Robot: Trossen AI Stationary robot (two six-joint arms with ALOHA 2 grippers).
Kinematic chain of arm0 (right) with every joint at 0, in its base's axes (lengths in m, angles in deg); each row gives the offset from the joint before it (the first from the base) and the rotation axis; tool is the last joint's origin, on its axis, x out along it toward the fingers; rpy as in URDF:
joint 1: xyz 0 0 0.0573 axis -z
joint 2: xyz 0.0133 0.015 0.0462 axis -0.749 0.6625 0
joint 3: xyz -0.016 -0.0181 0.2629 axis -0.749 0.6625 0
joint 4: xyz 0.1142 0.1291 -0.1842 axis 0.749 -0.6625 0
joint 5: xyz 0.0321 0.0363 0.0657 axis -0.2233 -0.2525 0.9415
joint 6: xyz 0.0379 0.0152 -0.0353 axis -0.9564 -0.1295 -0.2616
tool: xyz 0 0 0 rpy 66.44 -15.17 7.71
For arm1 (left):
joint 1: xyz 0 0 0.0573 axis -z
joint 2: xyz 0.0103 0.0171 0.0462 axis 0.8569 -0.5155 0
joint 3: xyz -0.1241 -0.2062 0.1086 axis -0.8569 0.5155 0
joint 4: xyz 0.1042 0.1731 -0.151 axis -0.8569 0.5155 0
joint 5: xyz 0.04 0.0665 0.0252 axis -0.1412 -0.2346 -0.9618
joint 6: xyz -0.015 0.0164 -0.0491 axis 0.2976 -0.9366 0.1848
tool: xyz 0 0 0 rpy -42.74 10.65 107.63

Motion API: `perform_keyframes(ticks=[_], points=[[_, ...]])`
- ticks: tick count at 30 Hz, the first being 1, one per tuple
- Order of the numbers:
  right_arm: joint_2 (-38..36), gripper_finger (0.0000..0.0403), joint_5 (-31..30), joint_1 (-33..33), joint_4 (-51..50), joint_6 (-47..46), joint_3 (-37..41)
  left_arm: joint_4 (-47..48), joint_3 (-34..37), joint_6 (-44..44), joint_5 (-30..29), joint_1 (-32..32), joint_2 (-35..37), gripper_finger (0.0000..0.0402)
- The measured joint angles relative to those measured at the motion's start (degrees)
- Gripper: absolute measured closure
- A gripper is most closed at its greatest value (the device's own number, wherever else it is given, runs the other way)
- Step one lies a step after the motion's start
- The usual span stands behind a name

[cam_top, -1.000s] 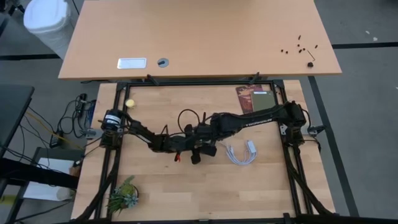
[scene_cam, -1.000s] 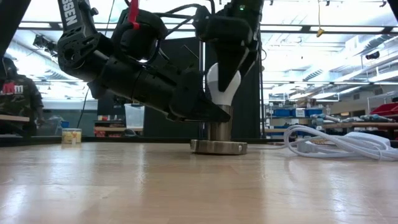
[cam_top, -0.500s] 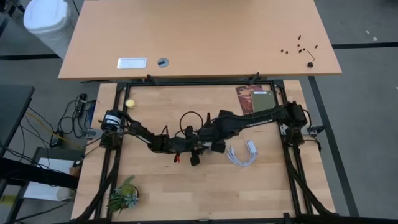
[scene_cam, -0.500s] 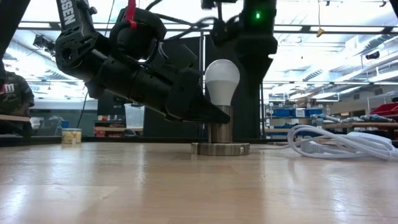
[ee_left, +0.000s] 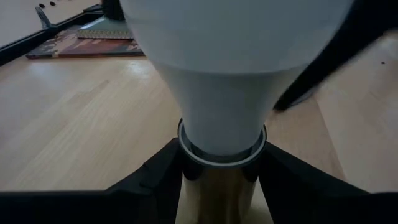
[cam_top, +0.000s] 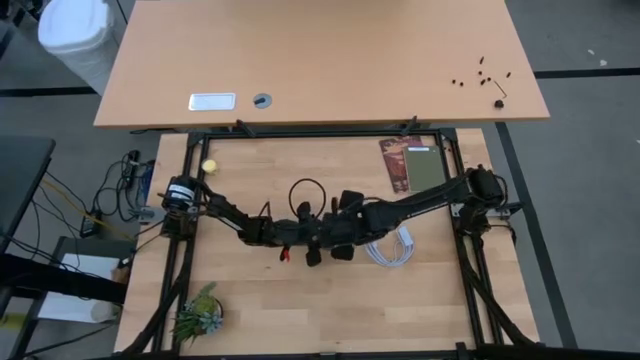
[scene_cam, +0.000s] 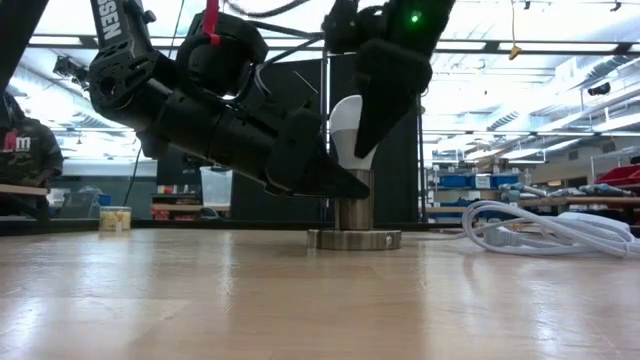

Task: Screw lightbulb
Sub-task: Remove the lightbulb from the lamp

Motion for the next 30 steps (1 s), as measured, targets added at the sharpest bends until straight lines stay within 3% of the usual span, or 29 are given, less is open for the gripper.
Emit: perform_keyframes(ticks=[8, 15, 23, 30], points=[[-5.93, 0.0021, 1.54, 1.46, 7.32, 1.93, 6.8, -0.04, -0.02, 0.15, 0.15, -0.04, 0.0, 0.0213], [-5.96, 0.003, -7.93, 3.5, -3.02, -0.91, 9.2, 0.01, 0.0, 0.02, 0.14, -0.04, 0.0, 0.0213], [-6.81, 0.003, 6.09, 0.94, 5.3, 5.73, 7.85, -0.04, 0.02, -0.31, 0.22, -0.06, -0.02, 0.0213], [-6.41, 0.003, 2.97, 0.65, 11.74, 9.7, 7.8, -0.06, 0.02, -0.24, 0.3, -0.05, -0.02, 0.0213]])
